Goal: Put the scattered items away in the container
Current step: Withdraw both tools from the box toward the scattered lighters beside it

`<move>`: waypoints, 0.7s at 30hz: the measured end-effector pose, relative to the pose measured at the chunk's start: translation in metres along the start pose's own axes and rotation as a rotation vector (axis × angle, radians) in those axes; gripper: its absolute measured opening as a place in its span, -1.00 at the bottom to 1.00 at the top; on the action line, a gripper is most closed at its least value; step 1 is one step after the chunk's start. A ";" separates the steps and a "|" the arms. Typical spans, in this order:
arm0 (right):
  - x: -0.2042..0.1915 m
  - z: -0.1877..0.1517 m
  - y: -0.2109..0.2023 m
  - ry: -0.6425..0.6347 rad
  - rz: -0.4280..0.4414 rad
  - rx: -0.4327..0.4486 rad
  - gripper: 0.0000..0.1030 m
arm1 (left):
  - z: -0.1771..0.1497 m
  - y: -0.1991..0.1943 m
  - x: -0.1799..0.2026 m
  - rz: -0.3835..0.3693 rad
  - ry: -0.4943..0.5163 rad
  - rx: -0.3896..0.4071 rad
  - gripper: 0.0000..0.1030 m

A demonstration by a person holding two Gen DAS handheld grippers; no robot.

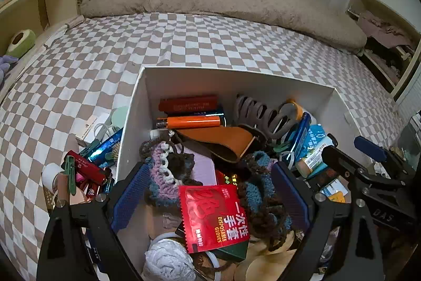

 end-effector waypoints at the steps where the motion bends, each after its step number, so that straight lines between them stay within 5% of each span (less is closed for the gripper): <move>1: 0.000 0.000 0.000 -0.001 -0.006 0.000 0.83 | 0.001 -0.002 0.000 0.004 0.001 0.006 0.83; 10: 0.011 0.009 -0.035 0.080 0.020 0.066 0.84 | 0.008 -0.028 0.002 0.012 0.020 0.053 0.83; 21: 0.020 -0.008 -0.086 0.030 0.001 0.098 0.84 | 0.008 -0.077 0.018 0.001 0.040 0.130 0.83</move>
Point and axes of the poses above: each gripper's, at about its wrist camera, not at the fingertips, and y roughly the way its jaws point, x to its right, z to its top, the point moved 10 cm from there along y, roughly the way its jaws point, and after that the axes turned 3 degrees about -z, right-handed, at the moved point
